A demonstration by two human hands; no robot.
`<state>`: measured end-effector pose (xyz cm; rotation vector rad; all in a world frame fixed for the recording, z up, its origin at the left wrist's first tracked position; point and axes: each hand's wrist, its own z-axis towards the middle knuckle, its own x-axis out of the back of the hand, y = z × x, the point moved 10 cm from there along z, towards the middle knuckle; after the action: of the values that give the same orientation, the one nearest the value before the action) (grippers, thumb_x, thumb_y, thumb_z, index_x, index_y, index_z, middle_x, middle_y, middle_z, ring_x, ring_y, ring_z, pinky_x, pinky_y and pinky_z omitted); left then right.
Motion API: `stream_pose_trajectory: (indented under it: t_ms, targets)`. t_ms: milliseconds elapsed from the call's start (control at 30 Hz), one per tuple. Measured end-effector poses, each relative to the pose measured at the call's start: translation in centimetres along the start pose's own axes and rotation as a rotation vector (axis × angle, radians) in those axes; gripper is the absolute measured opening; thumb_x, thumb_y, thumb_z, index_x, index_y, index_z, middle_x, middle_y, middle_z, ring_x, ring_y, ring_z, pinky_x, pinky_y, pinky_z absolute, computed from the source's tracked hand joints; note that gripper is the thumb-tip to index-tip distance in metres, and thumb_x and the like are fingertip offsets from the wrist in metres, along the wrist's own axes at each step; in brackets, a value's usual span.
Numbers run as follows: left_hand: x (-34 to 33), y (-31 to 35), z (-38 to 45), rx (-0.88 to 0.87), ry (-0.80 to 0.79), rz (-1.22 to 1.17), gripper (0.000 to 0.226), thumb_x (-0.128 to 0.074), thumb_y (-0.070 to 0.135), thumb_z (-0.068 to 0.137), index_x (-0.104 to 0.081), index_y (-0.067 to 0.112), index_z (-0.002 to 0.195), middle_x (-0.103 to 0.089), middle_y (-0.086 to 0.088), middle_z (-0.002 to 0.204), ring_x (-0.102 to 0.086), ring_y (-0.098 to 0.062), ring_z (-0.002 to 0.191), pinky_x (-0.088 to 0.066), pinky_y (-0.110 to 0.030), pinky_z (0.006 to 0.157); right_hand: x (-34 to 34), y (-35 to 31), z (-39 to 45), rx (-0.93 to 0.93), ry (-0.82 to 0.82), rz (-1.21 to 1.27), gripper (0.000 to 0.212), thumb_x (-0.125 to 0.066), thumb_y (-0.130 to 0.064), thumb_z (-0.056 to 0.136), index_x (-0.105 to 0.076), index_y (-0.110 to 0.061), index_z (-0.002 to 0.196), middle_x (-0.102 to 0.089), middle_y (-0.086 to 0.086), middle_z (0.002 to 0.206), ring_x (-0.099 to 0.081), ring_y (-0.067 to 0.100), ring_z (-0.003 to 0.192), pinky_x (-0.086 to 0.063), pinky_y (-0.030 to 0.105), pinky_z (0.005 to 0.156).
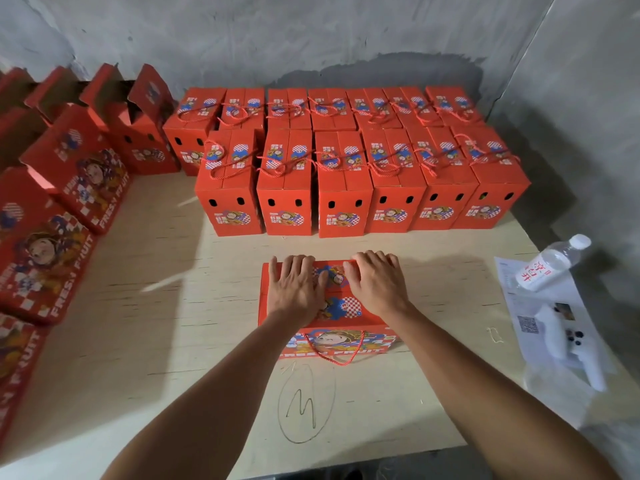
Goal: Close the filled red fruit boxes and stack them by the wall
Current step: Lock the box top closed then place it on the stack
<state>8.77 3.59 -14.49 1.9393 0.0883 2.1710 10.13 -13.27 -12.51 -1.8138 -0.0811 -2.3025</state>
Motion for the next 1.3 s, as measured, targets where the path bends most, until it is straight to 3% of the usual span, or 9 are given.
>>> stream_pose_trajectory:
  t_ms: [167,400,600,800,933,1000,1100,1167,1300]
  targets:
    - [-0.1,-0.1,0.6,0.018,0.008,-0.039,0.048,-0.019,0.05,0.107,-0.052,0.022,0.128,-0.06,0.003,0.127,-0.049,-0.022,0.125,-0.02,-0.052,0.121,0.1,0.4,1.0,-0.103,0.015,-0.008,0.058,-0.031,-0.056,0.103,-0.071,-0.016,0.093,-0.072,0.0,0.085,-0.061,0.02,0.083,-0.044,0.039,0.084]
    - [-0.3,-0.3,0.6,0.007,0.025,-0.05,0.047,-0.018,0.049,0.107,-0.051,0.023,0.126,-0.059,0.004,0.127,-0.05,-0.021,0.124,-0.021,-0.053,0.121,-0.7,0.4,1.5,-0.132,0.007,-0.024,0.065,-0.028,-0.061,0.102,-0.07,-0.016,0.081,-0.07,0.0,0.075,-0.06,0.02,0.075,-0.045,0.038,0.079]
    - [0.0,0.4,-0.7,-0.058,-0.016,-0.096,0.058,-0.025,0.053,0.108,-0.041,0.018,0.15,-0.042,-0.001,0.158,-0.03,-0.02,0.149,-0.006,-0.048,0.127,-0.1,0.6,-0.4,-0.204,-0.113,-0.145,0.07,-0.028,-0.059,0.101,-0.076,-0.011,0.085,-0.074,0.01,0.08,-0.066,0.031,0.081,-0.047,0.039,0.08]
    - [1.5,-1.3,-5.9,0.292,0.104,-0.289,0.066,-0.039,0.056,0.103,-0.03,0.017,0.155,-0.023,-0.001,0.168,-0.01,-0.021,0.158,0.007,-0.049,0.127,0.4,2.9,-3.1,-0.428,-0.279,-0.18,0.064,-0.033,-0.049,0.101,-0.079,-0.012,0.077,-0.075,0.012,0.074,-0.071,0.031,0.072,-0.05,0.033,0.073]
    - [-0.1,-2.8,-8.7,0.55,0.096,-0.703,0.095,-0.063,0.056,0.094,-0.012,0.01,0.16,-0.008,-0.015,0.17,-0.007,-0.033,0.156,-0.011,-0.053,0.127,3.3,2.3,-5.8,-0.437,-0.041,0.008,0.052,-0.049,-0.027,0.092,-0.07,-0.002,0.052,-0.064,0.016,0.05,-0.066,0.034,0.047,-0.055,0.035,0.053]
    - [-1.2,-2.2,-9.0,0.644,0.082,-0.94,0.099,-0.073,0.047,0.09,-0.014,0.005,0.157,-0.025,-0.023,0.161,-0.025,-0.041,0.15,-0.026,-0.057,0.122,3.2,2.4,-6.1,-0.431,-0.102,0.037,0.058,-0.036,-0.031,0.099,-0.075,-0.002,0.067,-0.071,0.015,0.063,-0.072,0.032,0.062,-0.057,0.035,0.063]
    - [-1.5,-2.2,-8.9,0.674,0.084,-1.023,0.083,-0.077,0.039,0.088,-0.03,0.005,0.147,-0.052,-0.019,0.139,-0.053,-0.037,0.13,-0.045,-0.053,0.107,-0.9,1.4,-7.7,-0.338,-0.389,0.078,0.062,-0.016,-0.047,0.105,-0.062,-0.008,0.118,-0.068,0.009,0.102,-0.065,0.03,0.098,-0.048,0.036,0.082]
    - [-0.5,-4.0,-8.3,0.641,0.079,-1.017,0.072,-0.078,0.043,0.088,-0.041,0.012,0.141,-0.061,-0.012,0.132,-0.063,-0.031,0.119,-0.052,-0.05,0.099,-2.1,0.1,-8.9,-0.382,-0.475,0.14,0.069,-0.009,-0.055,0.103,-0.056,-0.011,0.128,-0.065,0.01,0.105,-0.063,0.03,0.098,-0.048,0.038,0.083]
    - [0.7,-7.0,-7.3,0.575,-0.015,-0.898,0.067,-0.078,0.063,0.079,-0.054,0.025,0.128,-0.07,0.0,0.12,-0.069,-0.021,0.105,-0.058,-0.049,0.09,-5.5,-2.9,-11.9,-0.724,-0.67,0.457,0.104,0.009,-0.078,0.091,-0.063,-0.017,0.135,-0.069,0.014,0.128,-0.065,0.025,0.092,-0.044,0.037,0.083]
